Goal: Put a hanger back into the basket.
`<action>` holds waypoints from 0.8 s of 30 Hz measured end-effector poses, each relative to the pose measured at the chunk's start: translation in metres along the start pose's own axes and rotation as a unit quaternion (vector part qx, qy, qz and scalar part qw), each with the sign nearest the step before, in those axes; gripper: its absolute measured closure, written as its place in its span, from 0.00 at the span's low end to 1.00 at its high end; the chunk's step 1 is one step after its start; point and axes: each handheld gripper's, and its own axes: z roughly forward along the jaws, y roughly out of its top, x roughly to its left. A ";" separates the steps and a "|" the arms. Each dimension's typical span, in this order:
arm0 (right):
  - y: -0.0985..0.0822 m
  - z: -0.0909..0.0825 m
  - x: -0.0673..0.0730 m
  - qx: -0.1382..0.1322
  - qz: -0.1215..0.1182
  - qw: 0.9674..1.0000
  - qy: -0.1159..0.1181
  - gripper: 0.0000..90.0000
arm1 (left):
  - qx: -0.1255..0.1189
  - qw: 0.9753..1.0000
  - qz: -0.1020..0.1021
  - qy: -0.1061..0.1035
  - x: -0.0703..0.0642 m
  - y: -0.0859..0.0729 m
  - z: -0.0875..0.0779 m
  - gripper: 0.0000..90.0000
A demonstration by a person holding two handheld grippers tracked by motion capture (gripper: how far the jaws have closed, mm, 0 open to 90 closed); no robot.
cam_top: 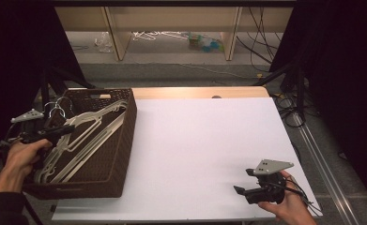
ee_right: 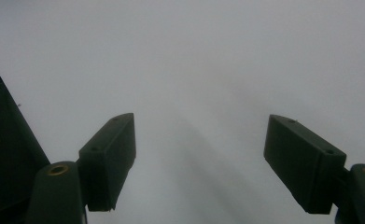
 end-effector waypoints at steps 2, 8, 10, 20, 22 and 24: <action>0.000 0.001 0.000 0.002 -0.002 1.000 0.001 0.29 | 0.018 1.000 0.013 0.015 0.002 -0.001 0.002 0.93; -0.002 0.004 0.001 -0.003 -0.001 1.000 -0.001 0.29 | 0.034 0.998 0.037 0.041 0.011 -0.006 0.007 0.90; -0.002 0.004 0.001 -0.004 -0.001 1.000 -0.001 0.29 | 0.029 0.998 0.019 0.046 0.010 -0.007 0.008 0.90; -0.001 0.003 -0.001 0.003 -0.005 1.000 0.001 0.29 | 0.031 0.994 -0.002 0.106 0.001 -0.002 -0.004 0.58; -0.002 0.005 0.000 -0.008 -0.003 1.000 -0.004 0.29 | 0.027 0.993 -0.006 0.117 -0.006 0.000 -0.004 0.52; -0.002 0.005 0.001 -0.006 0.001 1.000 -0.003 0.29 | 0.020 0.993 -0.005 0.114 -0.014 0.004 -0.004 0.47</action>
